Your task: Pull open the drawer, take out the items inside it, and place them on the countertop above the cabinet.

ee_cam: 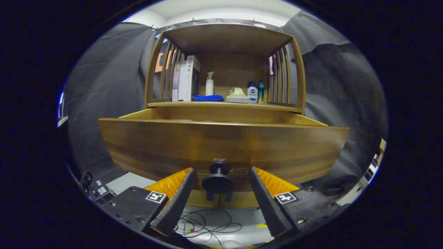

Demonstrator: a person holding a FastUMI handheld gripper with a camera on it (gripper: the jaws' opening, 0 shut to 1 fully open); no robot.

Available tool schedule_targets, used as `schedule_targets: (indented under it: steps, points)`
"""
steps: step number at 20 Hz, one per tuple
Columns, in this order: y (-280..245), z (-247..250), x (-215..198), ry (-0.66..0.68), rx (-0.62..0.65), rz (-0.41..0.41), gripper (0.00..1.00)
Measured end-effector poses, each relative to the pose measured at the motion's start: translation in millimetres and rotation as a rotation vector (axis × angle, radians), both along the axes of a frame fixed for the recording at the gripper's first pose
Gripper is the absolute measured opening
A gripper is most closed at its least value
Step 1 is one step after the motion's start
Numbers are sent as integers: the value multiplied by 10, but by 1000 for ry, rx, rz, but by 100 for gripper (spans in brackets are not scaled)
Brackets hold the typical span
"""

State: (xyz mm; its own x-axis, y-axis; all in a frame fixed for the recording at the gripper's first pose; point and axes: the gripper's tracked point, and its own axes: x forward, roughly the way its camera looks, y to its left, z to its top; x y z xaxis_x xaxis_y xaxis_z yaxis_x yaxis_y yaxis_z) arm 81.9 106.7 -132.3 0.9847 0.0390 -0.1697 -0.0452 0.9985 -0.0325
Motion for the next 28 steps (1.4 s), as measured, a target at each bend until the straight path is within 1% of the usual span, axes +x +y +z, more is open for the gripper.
schedule_targets:
  steps: [5, 13, 21, 26, 27, 28]
  points:
    - [5, -5, 50, -20, 14, -32, 100]
    - [44, 43, 99, -16, 29, -28, 100]
    - [19, 105, 400, -6, 27, -18, 99]
    - [64, 217, 675, -37, 26, -27, 100]
    - [78, 191, 761, -18, 29, -30, 99]
    - [81, 228, 818, -39, 39, -31, 99]
